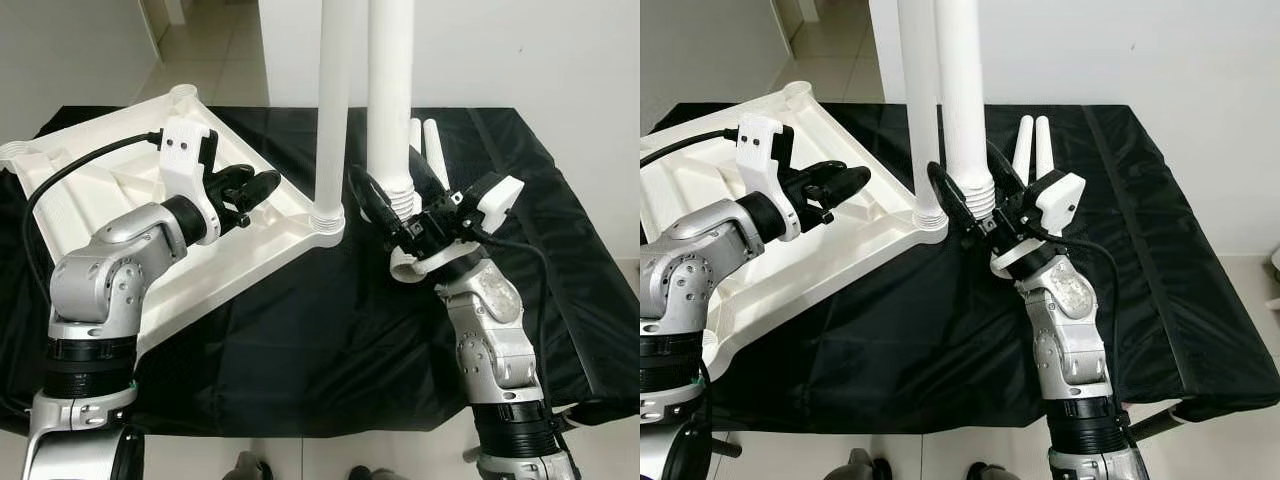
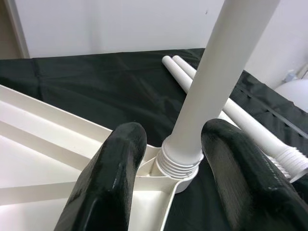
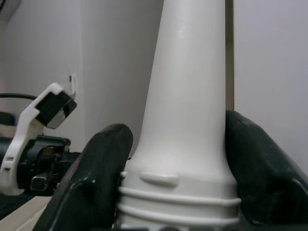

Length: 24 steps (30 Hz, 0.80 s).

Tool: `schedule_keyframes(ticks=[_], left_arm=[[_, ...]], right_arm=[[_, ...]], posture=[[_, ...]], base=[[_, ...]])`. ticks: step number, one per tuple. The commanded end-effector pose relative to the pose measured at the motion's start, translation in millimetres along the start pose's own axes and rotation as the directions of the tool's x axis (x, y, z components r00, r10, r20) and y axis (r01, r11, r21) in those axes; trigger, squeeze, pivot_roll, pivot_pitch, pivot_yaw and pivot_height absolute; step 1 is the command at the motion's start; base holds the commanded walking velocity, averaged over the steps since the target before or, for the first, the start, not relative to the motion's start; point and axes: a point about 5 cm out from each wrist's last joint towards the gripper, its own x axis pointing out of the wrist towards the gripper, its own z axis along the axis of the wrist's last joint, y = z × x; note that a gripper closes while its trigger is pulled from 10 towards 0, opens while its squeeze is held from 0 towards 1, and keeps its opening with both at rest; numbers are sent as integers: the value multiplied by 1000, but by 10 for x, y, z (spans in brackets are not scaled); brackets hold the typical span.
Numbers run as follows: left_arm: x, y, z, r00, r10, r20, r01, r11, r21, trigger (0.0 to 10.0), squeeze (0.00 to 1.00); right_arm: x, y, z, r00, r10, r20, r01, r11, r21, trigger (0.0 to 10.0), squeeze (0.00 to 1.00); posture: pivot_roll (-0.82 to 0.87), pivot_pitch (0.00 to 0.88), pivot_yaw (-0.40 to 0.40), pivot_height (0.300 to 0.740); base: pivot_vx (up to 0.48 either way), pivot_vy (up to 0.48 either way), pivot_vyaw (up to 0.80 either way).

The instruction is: Building children table

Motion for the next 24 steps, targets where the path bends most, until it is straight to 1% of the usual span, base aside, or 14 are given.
schedule_keyframes(ticks=[1, 2, 8, 9, 10, 12, 13, 15, 17, 20, 21, 22, 23, 24], left_arm=[[5, -60, 45, 993, -122, 5, 122, 992, 9, 10000, 0], [-4, -86, 73, 987, -159, 20, 159, 987, 7, 10000, 0], [-42, -134, 130, 969, -241, 46, 242, 970, -2, 10000, 0], [-61, -153, 174, 957, -279, 75, 283, 958, -41, 10000, 0], [-79, -171, 218, 946, -307, 101, 314, 948, -57, 10000, 224], [-79, -171, 218, 946, -307, 101, 314, 948, -57, 10000, 224], [-106, -193, 259, 932, -341, 125, 351, 934, -68, 10000, 1000], [-139, -222, 304, 914, -376, 154, 391, 917, -78, 10000, 1000], [-199, -259, 365, 883, -428, 191, 450, 889, -90, 10000, 1000], [-229, -277, 392, 868, -452, 207, 477, 874, -91, 10000, 1000], [-271, -305, 419, 844, -488, 221, 515, 853, -87, 10000, 1000], [-271, -305, 419, 844, -488, 221, 515, 853, -87, 10000, 1000], [-310, -327, 442, 824, -517, 231, 546, 834, -82, 10000, 1000], [-310, -327, 442, 824, -517, 231, 546, 834, -82, 10000, 1000]], right_arm=[[51, 68, 34, 998, 58, 27, -57, 998, -32, 10000, 0], [60, 88, 17, 997, 76, 22, -76, 997, -32, 10000, 0], [66, 130, -48, 992, 123, -2, -123, 992, -26, 10000, 0], [63, 141, -79, 990, 141, -15, -142, 990, -22, 10000, 0], [61, 147, -102, 988, 153, -24, -153, 988, -14, 10000, 0], [61, 147, -102, 988, 153, -24, -153, 988, -14, 10000, 0], [59, 145, -126, 987, 160, -33, -160, 987, -9, 10000, 0], [55, 140, -149, 986, 163, -43, -163, 987, -5, 10000, 0], [47, 134, -186, 984, 169, -60, -169, 986, 3, 10000, 0], [42, 135, -199, 983, 171, -66, -171, 985, 6, 10000, 0], [32, 136, -216, 982, 172, -74, -172, 985, 10, 10000, 0], [32, 136, -216, 982, 172, -74, -172, 985, 10, 10000, 0], [21, 135, -233, 982, 172, -82, -172, 985, 13, 10000, 0], [21, 135, -233, 982, 172, -82, -172, 985, 13, 10000, 0]], posture=[[13, 78, 49, 740], [15, 79, 46, 740], [23, 81, 34, 740], [30, 81, 25, 740], [31, 81, 24, 740], [31, 81, 24, 740], [33, 82, 19, 740], [36, 83, 13, 740], [39, 86, 8, 740], [39, 86, 8, 740], [40, 90, 4, 740], [40, 90, 4, 740], [40, 92, 1, 740], [40, 92, 1, 740]], base=[[0, 0, 0], [0, 0, 0], [0, 0, 0], [0, 0, 0], [0, 0, 0], [0, 0, 0], [0, 0, 0], [0, 0, 0], [0, 0, 0], [0, 0, 0], [0, 0, 0], [0, 0, 0], [0, 0, 0], [0, 0, 0]])
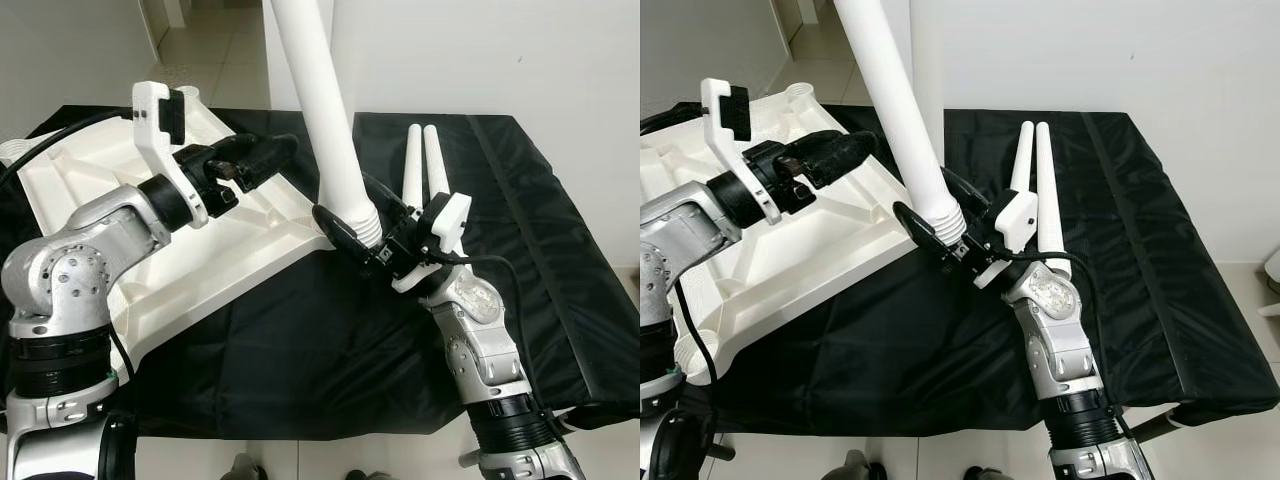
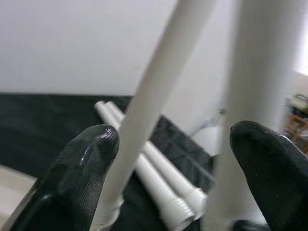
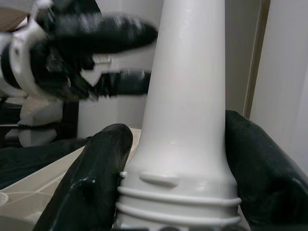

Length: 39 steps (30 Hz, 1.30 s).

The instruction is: Building children table

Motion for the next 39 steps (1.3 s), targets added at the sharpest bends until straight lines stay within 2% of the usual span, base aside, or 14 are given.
schedule_keyframes(ticks=[1, 4, 5, 6, 7, 10, 20, 28, 31, 39], left_arm=[[-78, -209, 65, 942, -336, 13, 336, 942, 10, 10000, 1000], [-109, -244, 93, 929, -370, 21, 370, 929, 10, 10000, 1000], [-102, -241, 106, 930, -367, 33, 367, 930, 2, 10000, 200], [-102, -241, 106, 930, -367, 33, 367, 930, 2, 10000, 200], [-89, -235, 124, 933, -357, 43, 358, 934, -7, 10000, 0], [-88, -236, 129, 934, -355, 45, 356, 935, -11, 10000, 0], [65, -166, 173, 948, -311, 61, 313, 950, -18, 10000, 0], [177, -75, 304, 962, -260, 89, 264, 964, -31, 10000, 0], [183, -65, 317, 962, -256, 91, 260, 965, -31, 10000, 0], [186, 34, 507, 969, -196, 152, 204, 978, -40, 10000, 0]], right_arm=[[14, 17, 3, 1000, 20, 7, -20, 1000, -9, 10000, 0], [2, 20, -28, 1000, 25, -5, -25, 1000, -9, 10000, 0], [-1, 22, -42, 1000, 28, -10, -28, 1000, -8, 10000, 0], [-1, 22, -42, 1000, 28, -10, -28, 1000, -8, 10000, 0], [-2, 24, -59, 999, 33, -16, -33, 999, -6, 10000, 0], [-2, 24, -63, 999, 35, -17, -35, 999, -6, 10000, 0], [-6, 69, -104, 995, 93, -45, -93, 996, 2, 10000, 0], [-57, 138, -167, 983, 160, -89, -160, 987, 8, 10000, 0], [-62, 144, -174, 982, 166, -93, -166, 986, 7, 10000, 0], [-115, 171, -236, 977, 174, -121, -174, 985, 13, 10000, 0]], posture=[[41, 94, 0, 740], [40, 94, -1, 740], [39, 92, 0, 740], [39, 92, 0, 740], [39, 92, 0, 740], [39, 92, 0, 740], [26, 82, -10, 740], [24, 75, -11, 740], [24, 75, -11, 740], [21, 70, -9, 740]], base=[[0, 0, 0], [0, 0, 0], [0, 0, 0], [0, 0, 0], [0, 0, 0], [0, 0, 0], [0, 0, 0], [0, 0, 0], [0, 0, 0], [0, 0, 0]])
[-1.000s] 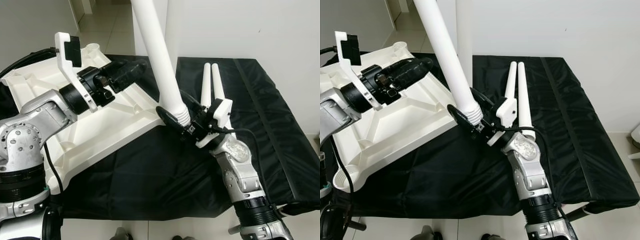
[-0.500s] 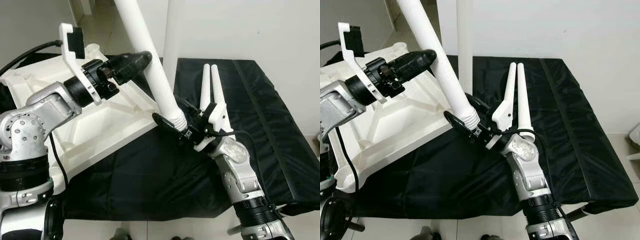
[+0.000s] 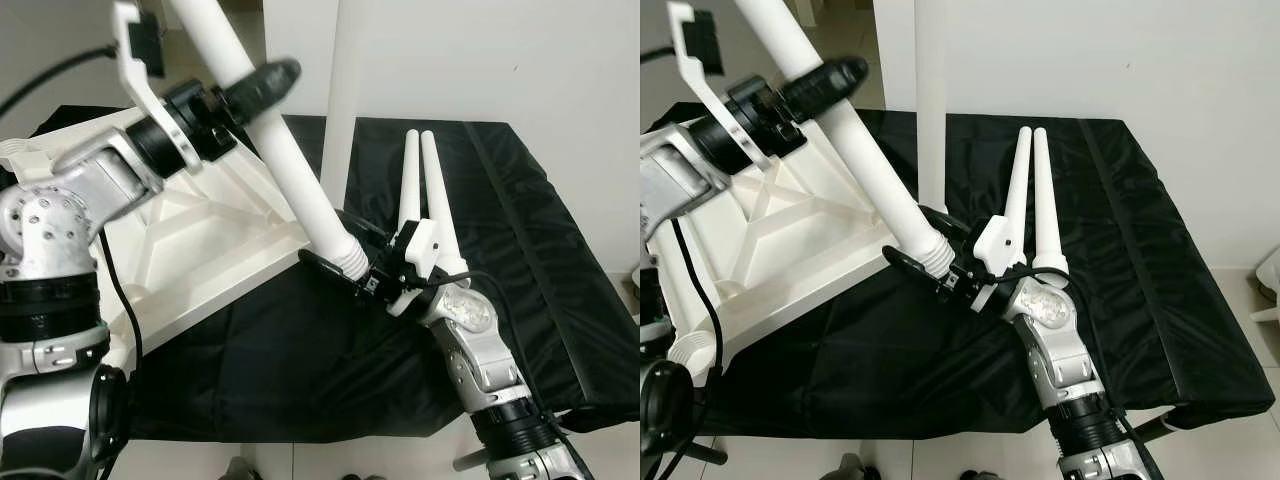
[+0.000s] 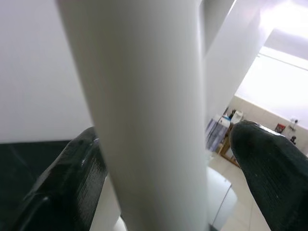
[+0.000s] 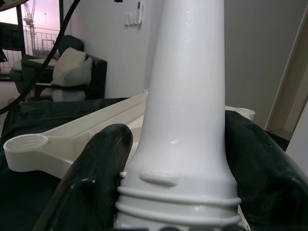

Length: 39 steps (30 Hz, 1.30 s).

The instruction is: Building children table

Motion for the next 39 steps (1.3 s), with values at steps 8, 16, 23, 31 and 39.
schedule_keyframes(ticks=[8, 16, 23, 31, 39], left_arm=[[-14, -17, 85, 995, -90, 45, 91, 996, -14, 4667, 0], [33, -33, 73, 994, -94, 60, 95, 995, -19, 0, 0], [56, -85, 17, 993, -107, 43, 108, 994, -34, 0, 0], [72, -117, 4, 997, -71, -10, 72, 997, 9, 10000, 0], [74, -122, -63, 994, -15, -107, 24, 996, 83, 10000, 0]], right_arm=[[-24, 16, -21, 1000, 17, -7, -18, 1000, -23, 10000, 0], [-7, -27, -14, 1000, 7, -10, -8, 999, -33, 10000, 0], [5, -105, -79, 996, -32, -82, 28, 998, -48, 10000, 0], [4, -232, -130, 981, -107, -165, 108, 994, -1, 10000, 643], [22, -337, -96, 973, -141, -184, 155, 986, 62, 10000, 1000]], posture=[[21, 66, -9, 740], [24, 73, -14, 740], [26, 79, -19, 740], [26, 83, -20, 740], [31, 90, -23, 740]], base=[[0, 0, 0], [0, 0, 0], [0, 0, 0], [0, 0, 0], [0, 0, 0]])
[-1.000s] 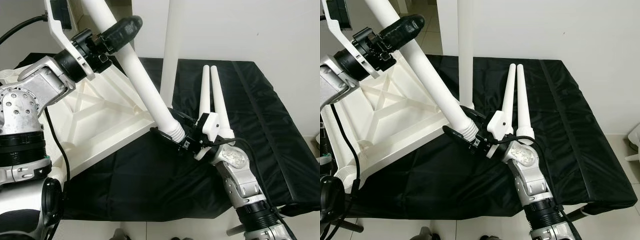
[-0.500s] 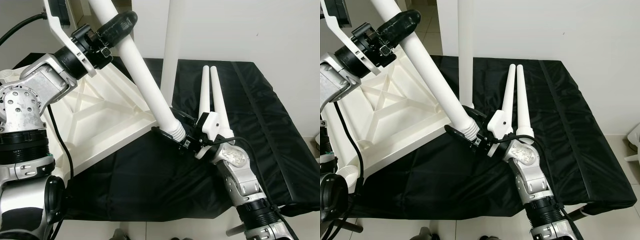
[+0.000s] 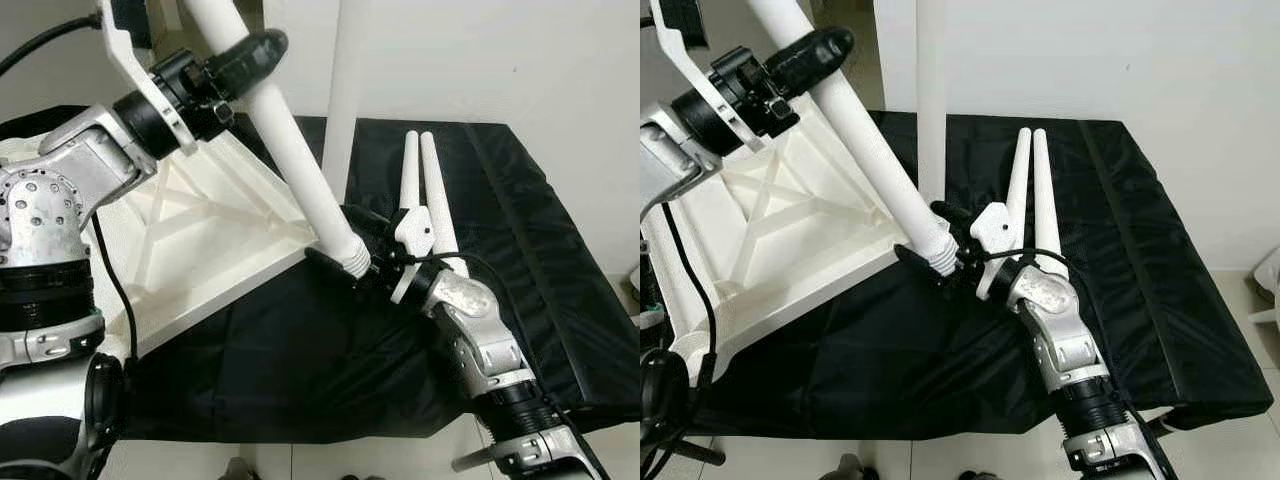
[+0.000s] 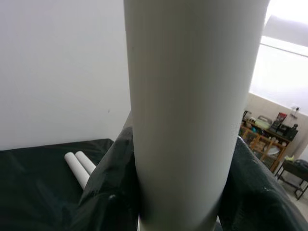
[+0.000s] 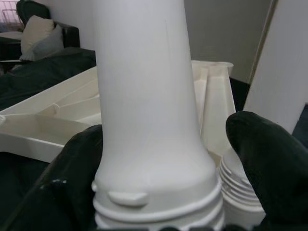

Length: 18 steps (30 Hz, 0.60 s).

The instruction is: Building children table

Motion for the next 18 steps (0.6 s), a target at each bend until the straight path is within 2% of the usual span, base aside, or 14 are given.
schedule_keyframes(ticks=[1, 2, 4, 5, 6, 7, 8, 9, 18], left_arm=[[10, -18, -79, 996, 20, -85, -16, 999, 41, 10000, 0], [10, -18, -79, 996, 20, -85, -16, 999, 41, 10000, 0], [40, -15, -127, 990, 49, -131, -39, 996, 82, 10000, 0], [40, -15, -127, 990, 49, -131, -39, 996, 82, 10000, 0], [69, 1, -169, 984, 79, -160, -60, 991, 121, 10000, 0], [69, 1, -169, 984, 79, -160, -60, 991, 121, 10000, 0], [82, 16, -189, 980, 97, -172, -75, 988, 133, 10000, 0], [100, 29, -210, 977, 113, -183, -87, 986, 141, 10000, 0], [193, 7, -230, 971, 110, -211, -76, 984, 162, 10000, 0]], right_arm=[[2, -111, 69, 999, -49, 3, 49, 999, 7, 10000, 1000], [2, -111, 69, 999, -49, 3, 49, 999, 7, 10000, 1000], [32, -130, 64, 996, -39, -83, 39, 999, -5, 10000, 1000], [32, -130, 64, 996, -39, -83, 39, 999, -5, 10000, 1000], [64, -133, 73, 989, -17, -150, 13, 1000, -24, 10000, 1000], [64, -133, 73, 989, -17, -150, 13, 1000, -24, 10000, 1000], [80, -119, 78, 985, 18, -169, -20, 1000, -11, 10000, 314], [90, -100, 96, 983, 54, -173, -52, 999, 15, 10000, 0], [129, -30, 161, 961, 195, -196, -185, 981, 64, 10000, 0]], posture=[[31, 90, -23, 740], [31, 90, -23, 740], [32, 92, -20, 740], [32, 92, -20, 740], [32, 93, -19, 740], [32, 93, -19, 740], [30, 92, -19, 740], [30, 95, -18, 740], [31, 100, -21, 740]], base=[[0, 0, 0], [0, 0, 0], [0, 0, 0], [0, 0, 0], [0, 0, 0], [0, 0, 0], [0, 0, 0], [0, 0, 0], [0, 0, 0]])
